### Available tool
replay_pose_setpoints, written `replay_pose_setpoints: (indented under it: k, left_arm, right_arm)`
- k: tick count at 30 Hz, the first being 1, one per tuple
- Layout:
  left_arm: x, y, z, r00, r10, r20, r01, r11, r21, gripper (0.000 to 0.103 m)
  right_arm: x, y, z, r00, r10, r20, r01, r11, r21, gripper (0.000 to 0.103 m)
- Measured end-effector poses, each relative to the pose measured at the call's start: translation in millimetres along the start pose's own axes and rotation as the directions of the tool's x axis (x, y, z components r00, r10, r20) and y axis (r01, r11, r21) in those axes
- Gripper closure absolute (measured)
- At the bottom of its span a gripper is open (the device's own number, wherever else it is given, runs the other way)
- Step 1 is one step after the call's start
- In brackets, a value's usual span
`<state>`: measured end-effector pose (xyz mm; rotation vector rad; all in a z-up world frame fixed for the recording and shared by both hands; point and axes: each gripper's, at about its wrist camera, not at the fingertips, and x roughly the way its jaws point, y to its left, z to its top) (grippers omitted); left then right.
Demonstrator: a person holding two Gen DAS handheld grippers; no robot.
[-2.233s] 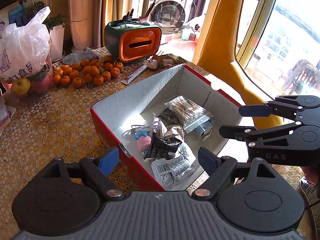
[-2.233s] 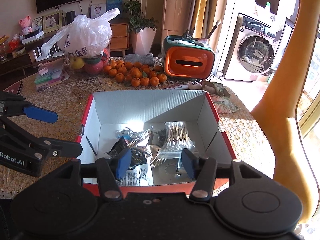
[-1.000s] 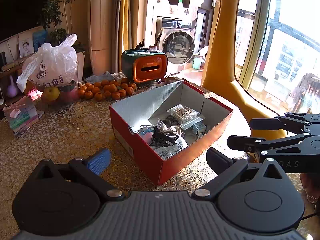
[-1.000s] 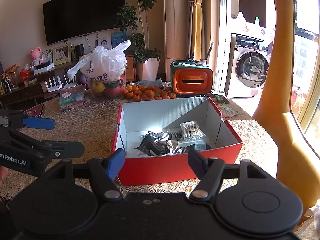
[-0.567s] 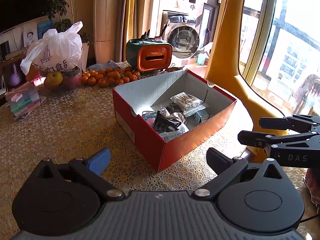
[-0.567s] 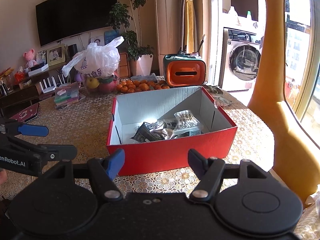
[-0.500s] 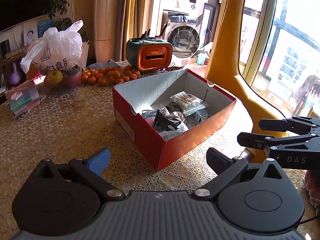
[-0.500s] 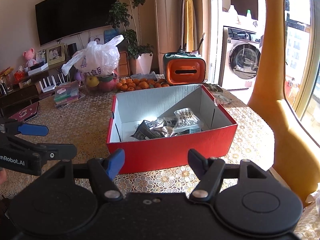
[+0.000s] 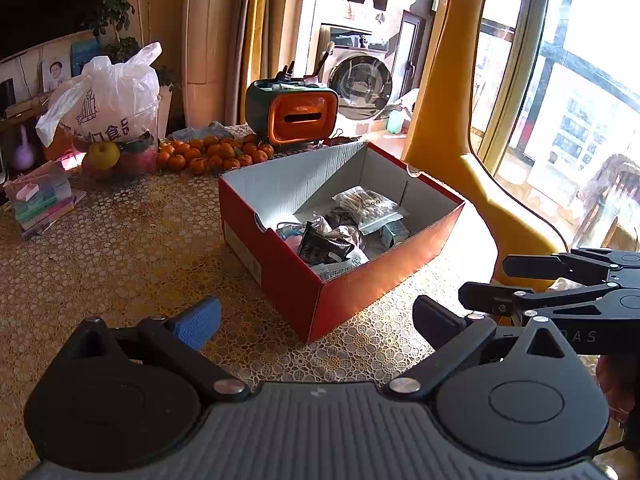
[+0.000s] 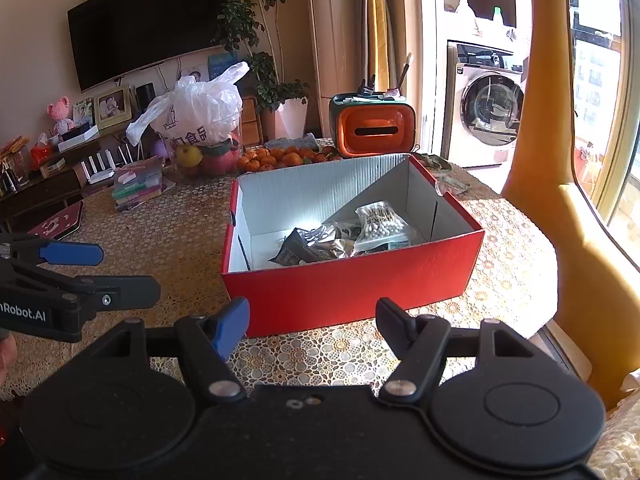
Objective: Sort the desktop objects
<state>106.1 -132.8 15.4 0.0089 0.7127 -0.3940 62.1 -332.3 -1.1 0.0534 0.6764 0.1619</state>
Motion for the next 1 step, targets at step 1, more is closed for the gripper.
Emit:
replay_pose_setpoints:
  k: [1]
  left_arm:
    - [-0.7,1.3,0.2,1.000,-0.004,0.002,0.004,1.000,-0.002,0.001]
  right_arm:
    - [0.4,0.9,0.1,1.000,0.003,-0.002,-0.003,1.000,0.003,0.033]
